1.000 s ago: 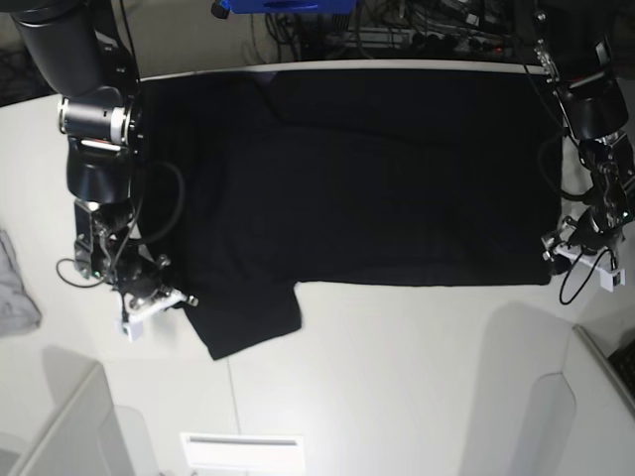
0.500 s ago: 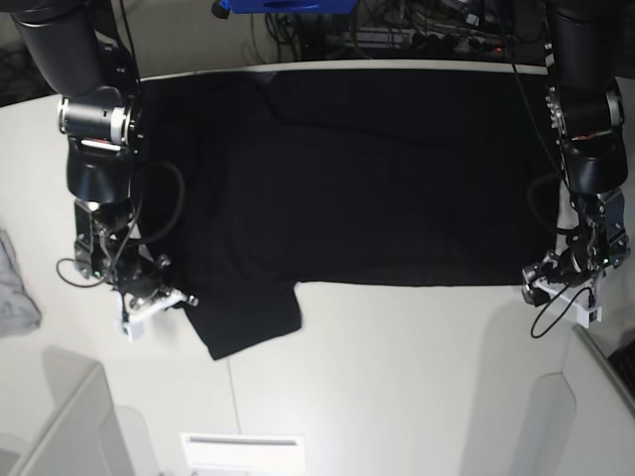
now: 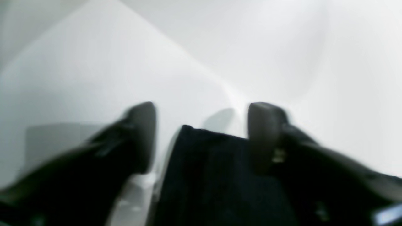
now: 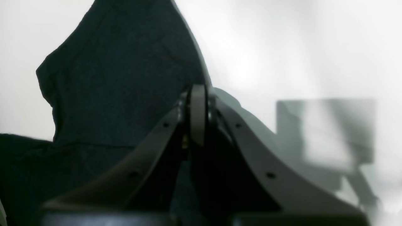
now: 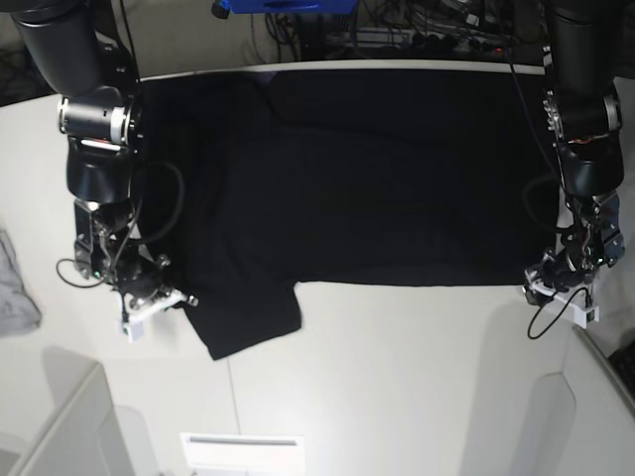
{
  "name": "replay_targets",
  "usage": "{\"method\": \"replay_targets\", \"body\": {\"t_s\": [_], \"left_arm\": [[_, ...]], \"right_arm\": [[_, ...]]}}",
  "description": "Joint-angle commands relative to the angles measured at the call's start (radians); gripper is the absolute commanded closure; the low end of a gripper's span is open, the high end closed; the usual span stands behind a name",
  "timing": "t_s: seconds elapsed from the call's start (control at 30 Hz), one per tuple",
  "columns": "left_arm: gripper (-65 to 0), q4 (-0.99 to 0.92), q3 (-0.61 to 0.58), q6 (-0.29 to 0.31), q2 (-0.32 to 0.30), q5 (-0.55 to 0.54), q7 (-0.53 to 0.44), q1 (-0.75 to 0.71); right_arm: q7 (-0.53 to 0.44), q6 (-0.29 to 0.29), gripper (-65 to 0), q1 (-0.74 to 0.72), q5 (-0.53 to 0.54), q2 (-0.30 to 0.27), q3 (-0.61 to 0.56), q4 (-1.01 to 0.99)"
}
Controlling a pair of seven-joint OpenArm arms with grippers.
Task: Fold the T-shirt properly
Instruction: 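Move the left gripper to the opposite hem corner and grasp it, then lift both hem corners and fold them over toward the collar edge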
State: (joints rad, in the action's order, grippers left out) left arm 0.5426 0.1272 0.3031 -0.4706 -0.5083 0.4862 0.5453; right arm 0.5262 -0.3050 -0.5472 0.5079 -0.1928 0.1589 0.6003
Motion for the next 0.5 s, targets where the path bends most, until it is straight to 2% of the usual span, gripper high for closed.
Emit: {"method": "replay_targets", "body": {"t_s": [0.0, 0.1, 0.17, 0.2, 0.47], "left_arm": [[-29.1, 0.003, -0.002, 0.005, -0.006, 0.000, 0.036, 0.009], [-11.8, 0.003, -0.004, 0.005, 0.003, 0.000, 0.035, 0.006], [-2.3, 0.006, -0.004, 0.005, 0.006, 0.000, 0.035, -0.008], [0.0, 0.007, -0.004, 0.005, 0.006, 0.000, 0.035, -0.011], [0.0, 0.032, -0.004, 0.009, 0.006, 0.000, 0.035, -0.021]], "right_arm": [[0.004, 0.003, 0.0, -0.023, -0.004, -0.010, 0.000, 0.013], [0.004, 0.003, 0.0, -0.023, -0.004, -0.010, 0.000, 0.013], [0.004, 0.003, 0.0, -0.023, -0.004, -0.010, 0.000, 0.013], [0.004, 0.003, 0.0, -0.023, -0.004, -0.010, 0.000, 0.013], [-0.010, 0.003, 0.0, -0.023, -0.004, -0.010, 0.000, 0.014]]}}
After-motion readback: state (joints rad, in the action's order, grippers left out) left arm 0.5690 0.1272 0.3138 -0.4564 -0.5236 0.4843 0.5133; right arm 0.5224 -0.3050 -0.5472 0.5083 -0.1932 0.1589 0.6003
